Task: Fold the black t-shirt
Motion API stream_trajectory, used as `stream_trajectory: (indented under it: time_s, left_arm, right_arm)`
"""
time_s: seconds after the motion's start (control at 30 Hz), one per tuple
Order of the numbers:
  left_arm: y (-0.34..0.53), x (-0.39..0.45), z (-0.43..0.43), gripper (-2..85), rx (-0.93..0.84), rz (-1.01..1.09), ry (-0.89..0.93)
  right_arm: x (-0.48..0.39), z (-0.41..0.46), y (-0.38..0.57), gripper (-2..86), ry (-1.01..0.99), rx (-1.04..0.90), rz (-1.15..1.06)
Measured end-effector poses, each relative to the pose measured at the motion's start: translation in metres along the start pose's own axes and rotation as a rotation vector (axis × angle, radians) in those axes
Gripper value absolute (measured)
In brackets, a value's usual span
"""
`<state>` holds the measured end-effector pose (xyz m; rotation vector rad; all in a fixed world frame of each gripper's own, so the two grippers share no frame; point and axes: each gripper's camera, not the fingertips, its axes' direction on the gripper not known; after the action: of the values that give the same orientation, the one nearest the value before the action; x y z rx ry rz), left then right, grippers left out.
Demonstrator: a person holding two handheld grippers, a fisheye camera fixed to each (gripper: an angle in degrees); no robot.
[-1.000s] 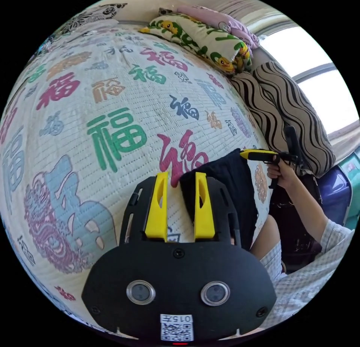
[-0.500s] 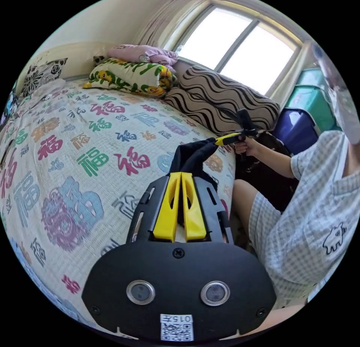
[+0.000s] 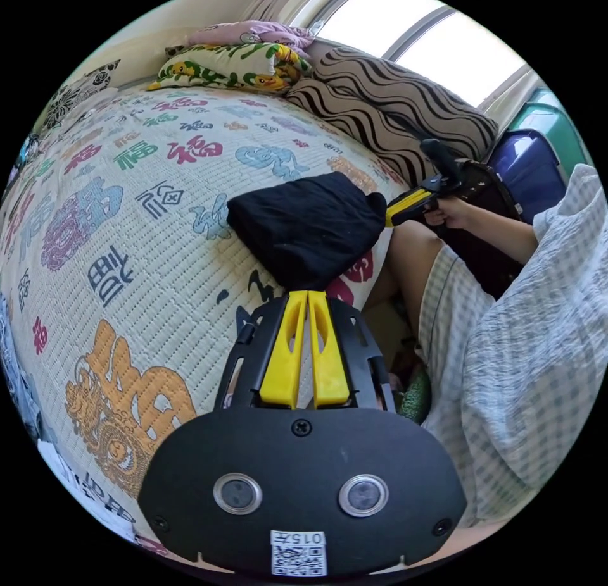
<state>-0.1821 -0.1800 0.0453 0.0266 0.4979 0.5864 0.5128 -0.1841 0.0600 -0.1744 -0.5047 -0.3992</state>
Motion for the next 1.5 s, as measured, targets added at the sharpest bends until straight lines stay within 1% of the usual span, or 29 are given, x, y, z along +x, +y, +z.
stream_trajectory:
  time_s: [0.07, 0.17, 0.23, 0.27, 0.33, 0.43, 0.5, 0.57, 0.6, 0.7, 0.8, 0.9, 0.97, 1.07, 1.13, 1.17, 1.23, 1.27, 1.37, 1.4, 1.43, 1.5]
  left_arm:
    - [0.001, -0.001, 0.003, 1.2, -0.027, -0.019, 0.001]
    - [-0.002, -0.015, -0.011, 6.2, 0.012, -0.153, 0.073]
    - [-0.02, -0.032, -0.02, 8.7, 0.081, -0.28, 0.079]
    - [-0.026, -0.036, -0.02, 8.9, 0.098, -0.31, 0.069]
    - [-0.048, -0.052, -0.005, 9.3, 0.126, -0.427, 0.075]
    - [-0.065, -0.061, 0.033, 9.0, 0.066, -0.493, 0.121]
    - [-0.065, -0.066, 0.048, 7.4, 0.074, -0.535, 0.148]
    - [-0.063, -0.066, 0.054, 4.8, 0.09, -0.54, 0.144]
    - [-0.063, -0.065, 0.056, 3.5, 0.09, -0.525, 0.104]
    - [-0.066, -0.06, 0.066, 2.8, 0.089, -0.515, 0.049]
    - [-0.07, -0.051, 0.069, 3.7, 0.115, -0.513, 0.031]
    - [-0.067, -0.036, 0.057, 6.7, 0.131, -0.495, 0.026]
    - [-0.063, -0.025, 0.051, 7.5, 0.145, -0.479, 0.036]
    - [-0.062, -0.01, 0.063, 7.3, 0.094, -0.445, 0.035]
    - [-0.061, -0.004, 0.086, 6.3, 0.041, -0.45, 0.005]
    - [-0.061, -0.004, 0.091, 5.8, 0.03, -0.452, -0.004]
    - [-0.062, 0.003, 0.105, 4.4, 0.002, -0.419, -0.109]
    - [-0.063, 0.004, 0.108, 4.2, 0.004, -0.418, -0.116]
    - [-0.071, 0.001, 0.109, 5.0, 0.03, -0.431, -0.078]
    - [-0.072, -0.002, 0.105, 6.0, 0.074, -0.435, -0.046]
    - [-0.073, -0.009, 0.1, 7.6, 0.12, -0.444, -0.019]
    - [-0.078, -0.022, 0.1, 10.0, 0.152, -0.451, 0.025]
  right_arm:
    - [0.005, -0.001, 0.006, 4.7, 0.016, -0.017, 0.037]
    - [0.021, -0.019, 0.015, 7.2, -0.034, 0.039, 0.138]
    - [0.035, -0.034, 0.01, 8.6, -0.102, 0.14, 0.191]
    - [0.039, -0.036, 0.006, 8.7, -0.113, 0.172, 0.216]
    - [0.055, -0.034, -0.013, 8.3, -0.192, 0.252, 0.313]
    - [0.067, -0.012, -0.036, 7.2, -0.177, 0.193, 0.375]
    - [0.073, -0.001, -0.038, 4.8, -0.197, 0.186, 0.399]
    - [0.078, 0.0, -0.032, 2.3, -0.209, 0.209, 0.43]
    - [0.08, -0.001, -0.027, 1.5, -0.186, 0.222, 0.435]
    - [0.083, -0.003, -0.019, 0.4, -0.154, 0.235, 0.436]
    - [0.076, -0.009, -0.014, 0.4, -0.12, 0.247, 0.405]
    - [0.063, -0.025, 0.006, 1.0, -0.046, 0.264, 0.397]
    - [0.053, -0.031, 0.021, 1.0, -0.047, 0.27, 0.358]
    - [0.044, -0.021, 0.033, 0.2, -0.05, 0.205, 0.299]
    - [0.048, 0.001, 0.036, -0.3, -0.018, 0.104, 0.327]
    - [0.049, 0.004, 0.037, -0.3, -0.012, 0.098, 0.331]
    - [0.056, 0.008, 0.042, -0.3, -0.004, 0.114, 0.345]
    - [0.059, 0.007, 0.043, -0.2, -0.018, 0.114, 0.356]
    - [0.071, -0.009, 0.051, 0.7, -0.071, 0.151, 0.347]
    - [0.078, -0.02, 0.056, 1.4, -0.072, 0.197, 0.349]
    - [0.086, -0.029, 0.06, 4.1, -0.087, 0.243, 0.339]
    - [0.102, -0.038, 0.061, 6.9, -0.146, 0.278, 0.319]
